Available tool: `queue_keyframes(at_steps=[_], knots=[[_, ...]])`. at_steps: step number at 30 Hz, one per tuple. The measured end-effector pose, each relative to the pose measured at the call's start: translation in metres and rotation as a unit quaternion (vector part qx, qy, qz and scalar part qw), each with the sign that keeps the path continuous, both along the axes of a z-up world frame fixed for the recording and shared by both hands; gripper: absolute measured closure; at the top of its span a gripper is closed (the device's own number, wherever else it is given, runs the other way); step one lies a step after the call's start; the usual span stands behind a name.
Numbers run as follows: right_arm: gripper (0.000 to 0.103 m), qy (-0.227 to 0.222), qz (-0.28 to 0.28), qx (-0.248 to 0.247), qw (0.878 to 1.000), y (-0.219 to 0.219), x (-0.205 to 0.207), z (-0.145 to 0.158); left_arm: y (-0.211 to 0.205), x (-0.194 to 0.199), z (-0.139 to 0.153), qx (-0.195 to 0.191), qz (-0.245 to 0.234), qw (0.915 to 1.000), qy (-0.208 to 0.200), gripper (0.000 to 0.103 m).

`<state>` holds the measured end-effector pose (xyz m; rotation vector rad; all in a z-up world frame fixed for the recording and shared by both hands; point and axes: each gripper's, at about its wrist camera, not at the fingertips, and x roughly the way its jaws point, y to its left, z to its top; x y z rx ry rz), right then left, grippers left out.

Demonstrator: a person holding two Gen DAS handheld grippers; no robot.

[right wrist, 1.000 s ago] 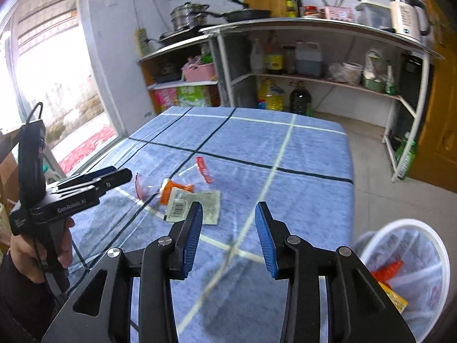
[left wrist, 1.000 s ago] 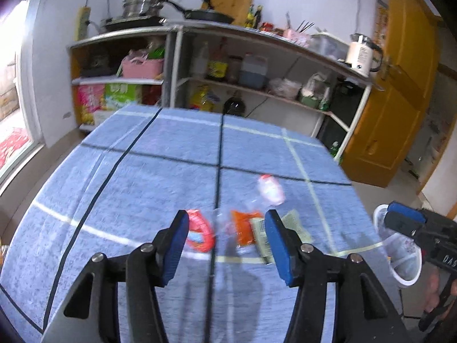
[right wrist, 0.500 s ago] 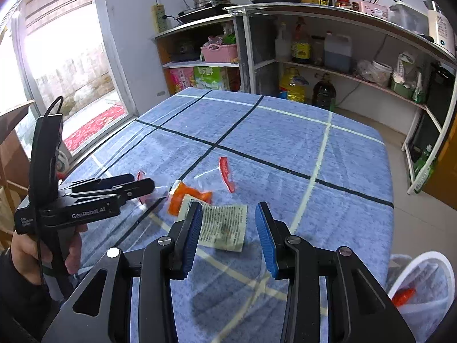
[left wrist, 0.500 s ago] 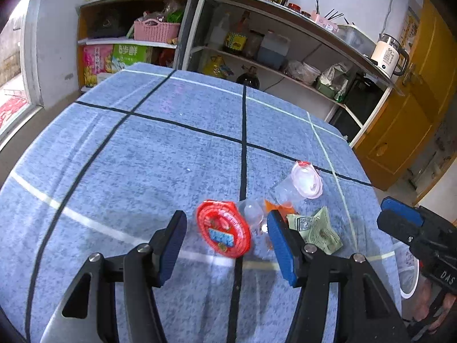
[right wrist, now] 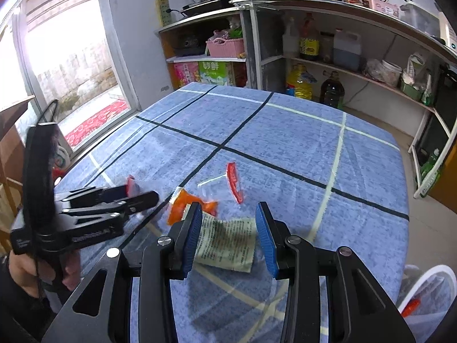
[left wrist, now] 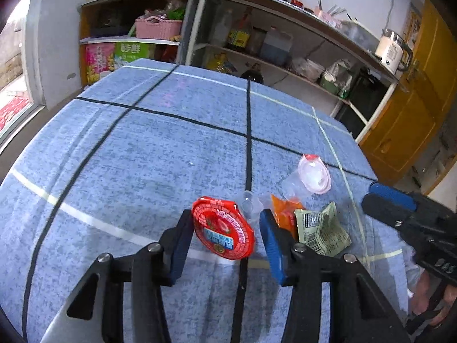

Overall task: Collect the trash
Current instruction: 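Grasp the red round lid with the left tool while the right tool grasps the clear plastic cup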

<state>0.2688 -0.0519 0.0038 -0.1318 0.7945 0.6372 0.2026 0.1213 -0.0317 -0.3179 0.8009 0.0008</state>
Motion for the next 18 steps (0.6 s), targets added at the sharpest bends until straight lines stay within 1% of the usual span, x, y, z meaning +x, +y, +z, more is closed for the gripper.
queue_keyframes(at_steps=[2,6,12,15,18], knots=[[0.063,0.000,0.007,-0.006,1.000,0.007,0.004,-0.003,0.006,-0.004,0.005,-0.004,0.009,0.9999,-0.006,0.054],[0.053,-0.003,0.021,-0.026,0.999,0.025,0.011,-0.010,0.013,-0.012,0.012,-0.014,0.015,0.9996,-0.017,0.054],[0.052,-0.012,0.042,-0.062,0.997,0.053,0.021,-0.022,0.015,-0.016,0.016,-0.006,0.016,0.9997,-0.020,0.054],[0.052,-0.024,0.038,-0.084,0.995,0.062,0.025,-0.027,0.017,-0.016,0.015,-0.011,0.017,0.9997,-0.017,0.054],[0.052,-0.021,0.030,-0.096,0.995,0.066,0.031,-0.030,0.017,-0.015,0.015,-0.013,0.016,0.9997,-0.014,0.054]])
